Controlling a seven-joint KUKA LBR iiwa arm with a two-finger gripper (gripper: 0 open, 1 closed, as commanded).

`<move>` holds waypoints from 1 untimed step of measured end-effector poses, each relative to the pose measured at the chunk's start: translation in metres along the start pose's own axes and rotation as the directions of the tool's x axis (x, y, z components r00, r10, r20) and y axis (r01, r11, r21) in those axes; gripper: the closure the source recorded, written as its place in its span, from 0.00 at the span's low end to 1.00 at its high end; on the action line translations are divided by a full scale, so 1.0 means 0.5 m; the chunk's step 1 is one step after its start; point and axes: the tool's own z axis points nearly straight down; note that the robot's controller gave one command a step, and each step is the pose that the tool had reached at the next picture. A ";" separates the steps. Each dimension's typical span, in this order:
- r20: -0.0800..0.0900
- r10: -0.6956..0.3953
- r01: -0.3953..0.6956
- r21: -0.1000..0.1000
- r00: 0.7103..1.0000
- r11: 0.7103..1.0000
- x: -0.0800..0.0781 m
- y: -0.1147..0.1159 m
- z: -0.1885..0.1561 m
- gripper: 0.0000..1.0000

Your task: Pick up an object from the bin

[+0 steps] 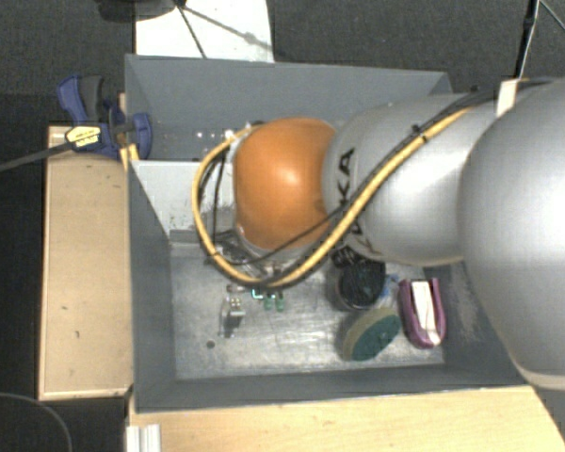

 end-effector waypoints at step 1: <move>0.013 -0.045 0.045 -0.001 0.999 0.999 0.012 -0.083 -0.109 0.00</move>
Offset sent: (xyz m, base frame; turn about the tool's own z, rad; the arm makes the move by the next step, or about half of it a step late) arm -0.0070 -0.0394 0.0511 -0.0483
